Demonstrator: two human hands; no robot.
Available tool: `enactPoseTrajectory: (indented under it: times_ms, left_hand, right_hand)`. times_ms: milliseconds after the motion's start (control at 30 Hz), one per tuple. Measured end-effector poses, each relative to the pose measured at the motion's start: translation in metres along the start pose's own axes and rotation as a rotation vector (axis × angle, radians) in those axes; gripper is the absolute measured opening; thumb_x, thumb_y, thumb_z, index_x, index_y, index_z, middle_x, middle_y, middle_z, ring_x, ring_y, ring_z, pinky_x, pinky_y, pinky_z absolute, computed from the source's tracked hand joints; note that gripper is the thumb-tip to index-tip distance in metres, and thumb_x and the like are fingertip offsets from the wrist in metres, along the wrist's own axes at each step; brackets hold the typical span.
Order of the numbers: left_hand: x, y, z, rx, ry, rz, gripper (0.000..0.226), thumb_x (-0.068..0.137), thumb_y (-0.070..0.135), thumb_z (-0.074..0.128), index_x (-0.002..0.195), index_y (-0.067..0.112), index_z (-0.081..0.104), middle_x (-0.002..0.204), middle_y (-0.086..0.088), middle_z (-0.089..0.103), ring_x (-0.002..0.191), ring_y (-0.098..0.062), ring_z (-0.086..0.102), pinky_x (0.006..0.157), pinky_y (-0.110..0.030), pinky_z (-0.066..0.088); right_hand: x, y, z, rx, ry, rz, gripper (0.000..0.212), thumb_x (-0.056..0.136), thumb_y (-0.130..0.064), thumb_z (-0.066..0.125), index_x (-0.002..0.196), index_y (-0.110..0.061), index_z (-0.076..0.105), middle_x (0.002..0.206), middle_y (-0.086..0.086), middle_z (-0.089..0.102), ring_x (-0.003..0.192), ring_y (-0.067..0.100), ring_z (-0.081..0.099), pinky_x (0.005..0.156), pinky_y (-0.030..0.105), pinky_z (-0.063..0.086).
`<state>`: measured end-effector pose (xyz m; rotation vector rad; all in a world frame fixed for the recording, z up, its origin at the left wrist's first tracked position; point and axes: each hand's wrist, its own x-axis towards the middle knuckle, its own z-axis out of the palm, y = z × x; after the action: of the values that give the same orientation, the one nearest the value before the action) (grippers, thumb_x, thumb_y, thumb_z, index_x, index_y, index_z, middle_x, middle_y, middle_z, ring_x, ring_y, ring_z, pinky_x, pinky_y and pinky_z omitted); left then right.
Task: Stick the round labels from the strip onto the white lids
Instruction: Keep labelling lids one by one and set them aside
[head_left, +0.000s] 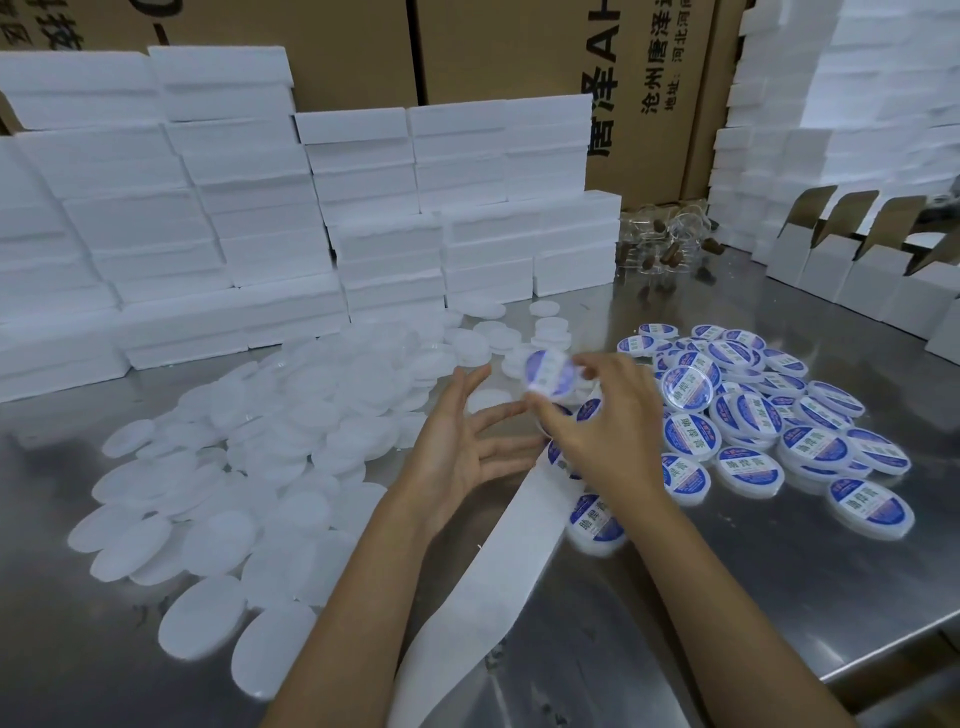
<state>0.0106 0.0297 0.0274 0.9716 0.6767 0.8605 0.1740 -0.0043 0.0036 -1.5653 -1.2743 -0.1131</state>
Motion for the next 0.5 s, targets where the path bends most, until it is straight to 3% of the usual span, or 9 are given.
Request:
enactPoseTrajectory:
  times_ms: [100, 167, 300, 500]
  left_hand:
    - [0.002, -0.002, -0.003, 0.086, 0.121, 0.012, 0.044, 0.104, 0.048, 0.044, 0.14, 0.023, 0.05, 0.125, -0.013, 0.069, 0.098, -0.036, 0.074, 0.077, -0.043, 0.062]
    - [0.004, -0.003, -0.006, 0.115, 0.202, 0.017, 0.04, 0.105, 0.039, 0.045, 0.137, 0.017, 0.053, 0.119, -0.014, 0.071, 0.094, -0.034, 0.075, 0.073, -0.041, 0.062]
    - [0.006, -0.004, -0.011, 0.189, 0.319, 0.008, 0.03, 0.104, 0.027, 0.05, 0.129, 0.012, 0.056, 0.111, -0.016, 0.072, 0.085, -0.031, 0.075, 0.069, -0.036, 0.063]
    - [0.006, -0.006, -0.014, 0.219, 0.37, 0.012, 0.02, 0.105, 0.018, 0.049, 0.12, 0.009, 0.058, 0.108, -0.018, 0.071, 0.081, -0.031, 0.073, 0.069, -0.035, 0.064]
  right_hand:
    - [0.02, 0.032, -0.022, -0.159, 0.204, 0.18, 0.049, 0.082, -0.041, 0.076, 0.121, -0.014, 0.063, 0.121, 0.009, 0.059, 0.117, 0.03, 0.047, 0.096, 0.045, 0.034]
    - [0.03, 0.053, -0.035, -0.272, 0.245, 0.321, 0.056, 0.085, -0.04, 0.072, 0.13, -0.01, 0.06, 0.129, 0.016, 0.056, 0.122, 0.035, 0.043, 0.099, 0.05, 0.033]
    - [0.036, 0.076, -0.049, -0.408, 0.194, 0.433, 0.061, 0.088, -0.036, 0.069, 0.139, -0.006, 0.052, 0.137, 0.02, 0.051, 0.13, 0.04, 0.039, 0.106, 0.056, 0.028]
    - [0.035, 0.074, -0.048, -0.434, 0.134, 0.429, 0.066, 0.088, -0.037, 0.066, 0.144, -0.01, 0.045, 0.143, 0.018, 0.05, 0.134, 0.037, 0.036, 0.109, 0.054, 0.024]
